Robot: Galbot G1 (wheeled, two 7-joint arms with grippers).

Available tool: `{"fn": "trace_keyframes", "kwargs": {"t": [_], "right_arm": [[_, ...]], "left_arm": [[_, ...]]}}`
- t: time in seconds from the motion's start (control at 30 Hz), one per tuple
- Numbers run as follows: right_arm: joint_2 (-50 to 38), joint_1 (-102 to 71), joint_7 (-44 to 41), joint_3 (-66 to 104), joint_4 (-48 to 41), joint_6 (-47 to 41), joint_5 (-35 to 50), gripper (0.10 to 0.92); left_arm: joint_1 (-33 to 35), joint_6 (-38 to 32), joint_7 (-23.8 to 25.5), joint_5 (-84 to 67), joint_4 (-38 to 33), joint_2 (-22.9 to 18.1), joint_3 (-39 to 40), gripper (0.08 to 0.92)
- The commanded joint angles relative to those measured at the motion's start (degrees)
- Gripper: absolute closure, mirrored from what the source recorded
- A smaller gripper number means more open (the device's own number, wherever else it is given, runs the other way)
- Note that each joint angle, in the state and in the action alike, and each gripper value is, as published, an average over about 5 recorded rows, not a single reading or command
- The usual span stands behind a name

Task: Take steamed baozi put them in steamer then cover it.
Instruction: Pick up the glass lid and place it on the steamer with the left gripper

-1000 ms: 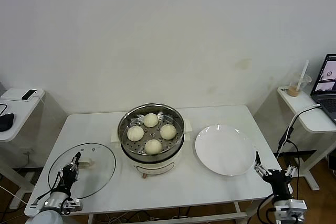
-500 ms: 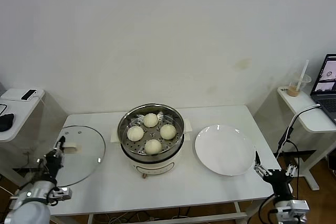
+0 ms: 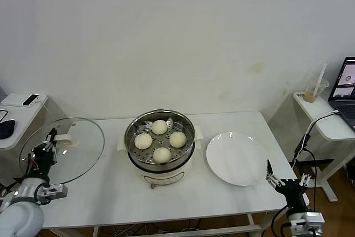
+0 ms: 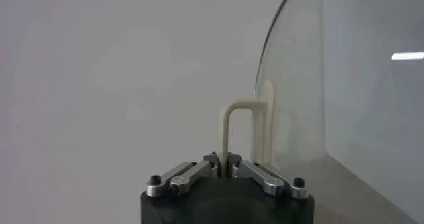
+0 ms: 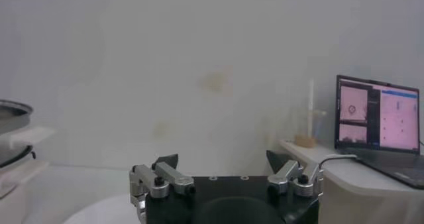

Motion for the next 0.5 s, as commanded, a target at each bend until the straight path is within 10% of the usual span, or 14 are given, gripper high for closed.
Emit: {"fn": "trace_keyframes", "kwargs": {"t": [0.03,0.5], "right_arm": [[0.53,0.2,-0.28,-1.81,-0.62,-0.22,-2.72,0.203],[0.54,5.71,-0.83,-8.5,-3.91,-3.63,-8.65,0.203]], "left_arm": [[-6.08,7.19,1.4,-4.85,-5.93,2.24,12.07,0.854],[-28.13,18.02,12.81,6.77,0.49,-7.32,33.94,0.854]]}}
